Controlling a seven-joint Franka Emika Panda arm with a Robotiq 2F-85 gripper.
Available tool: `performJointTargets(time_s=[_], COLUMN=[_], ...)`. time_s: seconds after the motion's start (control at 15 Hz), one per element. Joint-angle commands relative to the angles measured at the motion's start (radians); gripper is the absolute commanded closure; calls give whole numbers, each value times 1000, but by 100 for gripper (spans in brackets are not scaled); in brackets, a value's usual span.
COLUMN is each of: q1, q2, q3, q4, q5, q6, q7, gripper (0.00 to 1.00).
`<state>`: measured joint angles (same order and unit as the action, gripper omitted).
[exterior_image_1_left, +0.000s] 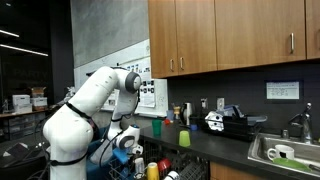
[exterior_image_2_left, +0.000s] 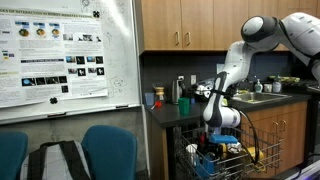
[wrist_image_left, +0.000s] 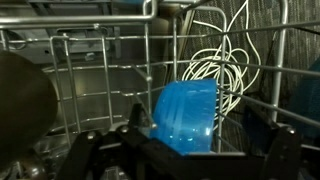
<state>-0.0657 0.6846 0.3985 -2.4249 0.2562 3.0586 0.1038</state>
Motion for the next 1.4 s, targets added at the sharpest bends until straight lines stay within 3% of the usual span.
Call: performJointTargets(time_s=[0.0,0.47,1.33], q1=[29,76,105], q2=[-8,-28,-24], q3=[3,-52,-82], q4=[11,14,34], q5=[-5,-23,-71], q6=[4,-27,-19], q7=[12,14,-14], gripper=[0,0,2])
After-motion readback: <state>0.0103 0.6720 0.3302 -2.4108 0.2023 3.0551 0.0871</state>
